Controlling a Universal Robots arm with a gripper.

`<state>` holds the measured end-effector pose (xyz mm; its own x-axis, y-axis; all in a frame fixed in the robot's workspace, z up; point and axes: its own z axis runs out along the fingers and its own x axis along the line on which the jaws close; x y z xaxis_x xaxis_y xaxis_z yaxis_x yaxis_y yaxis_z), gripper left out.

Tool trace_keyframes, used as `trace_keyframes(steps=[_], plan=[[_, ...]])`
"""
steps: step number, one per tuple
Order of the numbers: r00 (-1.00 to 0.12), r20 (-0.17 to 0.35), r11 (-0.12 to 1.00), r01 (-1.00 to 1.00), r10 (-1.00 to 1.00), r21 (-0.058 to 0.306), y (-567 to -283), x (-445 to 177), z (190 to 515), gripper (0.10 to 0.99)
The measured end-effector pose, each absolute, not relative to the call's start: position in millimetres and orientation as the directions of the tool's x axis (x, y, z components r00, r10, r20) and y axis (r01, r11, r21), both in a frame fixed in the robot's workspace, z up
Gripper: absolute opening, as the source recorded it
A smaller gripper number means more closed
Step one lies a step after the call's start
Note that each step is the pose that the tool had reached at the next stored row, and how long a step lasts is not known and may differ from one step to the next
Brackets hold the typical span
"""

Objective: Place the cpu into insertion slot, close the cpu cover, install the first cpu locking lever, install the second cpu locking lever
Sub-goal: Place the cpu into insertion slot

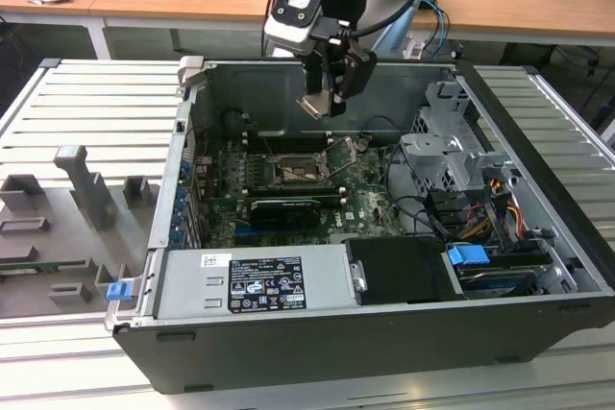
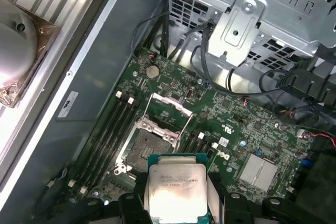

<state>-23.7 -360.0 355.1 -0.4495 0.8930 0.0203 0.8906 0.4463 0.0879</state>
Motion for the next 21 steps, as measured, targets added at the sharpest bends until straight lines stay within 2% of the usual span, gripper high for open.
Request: trace_keyframes(steps=[21], plan=[[-0.306, 0.02, 0.303, 0.949, 0.952, 0.088, -360.0, -23.7, 351.9, 0.529]])
